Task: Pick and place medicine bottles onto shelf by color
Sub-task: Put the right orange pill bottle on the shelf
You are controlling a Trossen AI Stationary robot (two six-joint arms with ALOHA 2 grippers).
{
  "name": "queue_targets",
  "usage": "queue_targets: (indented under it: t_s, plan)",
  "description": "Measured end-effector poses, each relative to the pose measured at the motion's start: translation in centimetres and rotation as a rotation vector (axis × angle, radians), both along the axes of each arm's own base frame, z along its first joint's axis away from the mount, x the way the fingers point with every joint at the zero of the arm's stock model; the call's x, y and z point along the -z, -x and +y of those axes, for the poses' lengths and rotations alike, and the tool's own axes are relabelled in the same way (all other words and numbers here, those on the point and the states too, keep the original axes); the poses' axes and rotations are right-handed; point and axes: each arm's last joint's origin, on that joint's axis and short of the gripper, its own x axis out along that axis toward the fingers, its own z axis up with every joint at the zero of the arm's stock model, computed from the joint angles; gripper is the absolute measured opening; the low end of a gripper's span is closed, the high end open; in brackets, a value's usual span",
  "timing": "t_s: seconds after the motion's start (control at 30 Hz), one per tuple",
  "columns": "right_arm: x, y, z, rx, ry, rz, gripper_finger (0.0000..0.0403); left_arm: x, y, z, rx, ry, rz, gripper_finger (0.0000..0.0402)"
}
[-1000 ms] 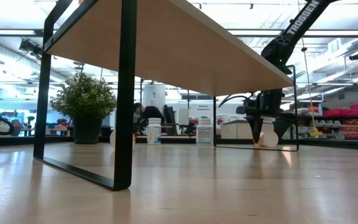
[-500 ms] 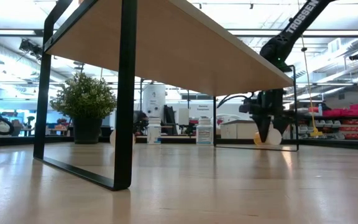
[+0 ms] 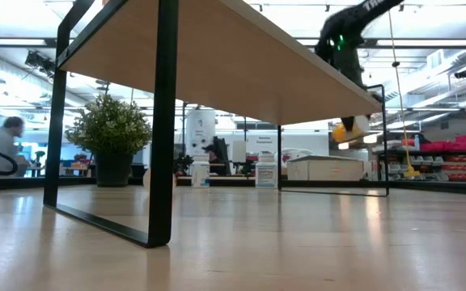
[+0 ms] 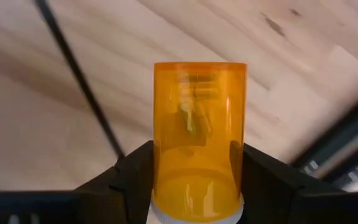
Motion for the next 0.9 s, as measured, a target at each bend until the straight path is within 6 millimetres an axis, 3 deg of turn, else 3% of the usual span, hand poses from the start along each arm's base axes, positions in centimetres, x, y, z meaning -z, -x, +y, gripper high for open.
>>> queue_targets:
  t_s: [0.13, 0.37, 0.67, 0.9]
  plan:
    - [-3.6, 0.2, 0.4, 0.006, -0.033, -0.031, 0.0211, 0.0, 0.0, 0.2, 0.015, -0.023, 0.003, 0.0172]
    - [-8.3, -0.2, 2.2, 0.079, -0.056, -0.281, 0.0211, -0.1, -0.1, 0.7, 0.037, -0.157, 0.014, 0.0172]
    - [-12.6, 1.1, 7.5, 0.087, -0.061, -0.427, 0.0211, -0.8, -0.6, 2.6, -0.009, -0.505, 0.017, 0.0172]
    - [-15.5, 0.7, 12.2, -0.121, -0.070, -0.694, 0.0211, -2.4, -1.9, 2.7, 0.208, -0.722, -0.089, 0.0201]
